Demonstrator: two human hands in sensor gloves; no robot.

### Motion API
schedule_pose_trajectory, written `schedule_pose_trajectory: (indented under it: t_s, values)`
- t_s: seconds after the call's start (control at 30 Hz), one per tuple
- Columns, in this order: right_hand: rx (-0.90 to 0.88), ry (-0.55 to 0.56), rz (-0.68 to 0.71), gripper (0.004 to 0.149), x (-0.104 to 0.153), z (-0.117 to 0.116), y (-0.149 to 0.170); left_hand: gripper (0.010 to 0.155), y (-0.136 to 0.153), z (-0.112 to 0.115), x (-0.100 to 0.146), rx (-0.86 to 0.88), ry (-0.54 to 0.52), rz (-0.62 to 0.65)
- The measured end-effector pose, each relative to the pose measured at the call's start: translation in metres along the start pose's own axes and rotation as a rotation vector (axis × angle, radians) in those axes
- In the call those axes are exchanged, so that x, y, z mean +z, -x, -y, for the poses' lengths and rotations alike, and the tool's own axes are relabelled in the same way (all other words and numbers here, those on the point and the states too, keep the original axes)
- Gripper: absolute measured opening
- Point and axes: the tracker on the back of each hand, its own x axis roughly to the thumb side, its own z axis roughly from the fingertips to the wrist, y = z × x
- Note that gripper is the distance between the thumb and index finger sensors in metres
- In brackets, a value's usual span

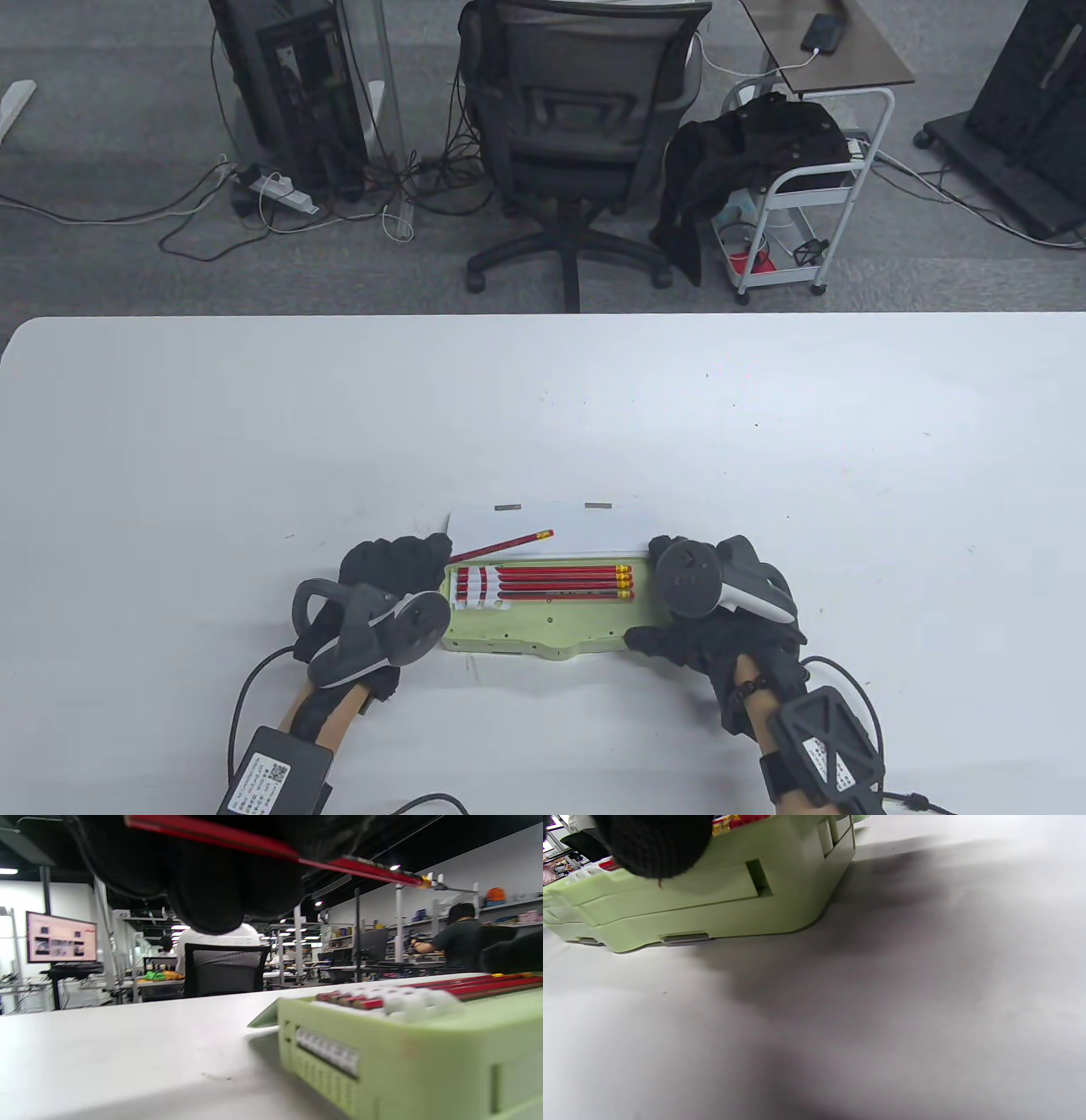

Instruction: Organize multifunction pencil case

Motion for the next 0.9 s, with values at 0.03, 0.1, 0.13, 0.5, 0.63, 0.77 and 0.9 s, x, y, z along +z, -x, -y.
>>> schedule_pose_trajectory:
  t_s: [0.03,0.1,0.13,0.5,0.63,0.77,0.9]
  values:
    - [0.0,-0.001,0.001,0.107,0.0,0.0,0.0,0.042,-0.002,-0.001,0.002,0.0,0.0,0.014]
    - [-0.006,0.003,0.005,0.107,0.001,0.001,0.0,0.042,-0.004,-0.001,0.004,0.003,-0.008,0.039]
    - [-0.009,0.007,0.006,0.107,0.001,0.002,0.001,0.042,-0.004,-0.001,0.005,0.001,-0.001,0.044]
    - [-0.076,0.387,0.091,0.091,0.026,0.03,-0.003,0.042,-0.011,0.0,0.01,0.079,-0.012,0.111]
    - [-0.086,0.495,0.189,0.083,0.031,0.034,-0.023,0.042,-0.017,0.0,0.01,0.116,-0.02,0.136]
    - [-0.065,0.508,0.261,0.078,0.032,0.029,-0.045,0.043,-0.022,0.0,0.011,0.131,-0.028,0.166]
    - [-0.077,0.469,0.305,0.074,0.028,0.022,-0.059,0.043,-0.025,-0.002,0.011,0.148,-0.044,0.177]
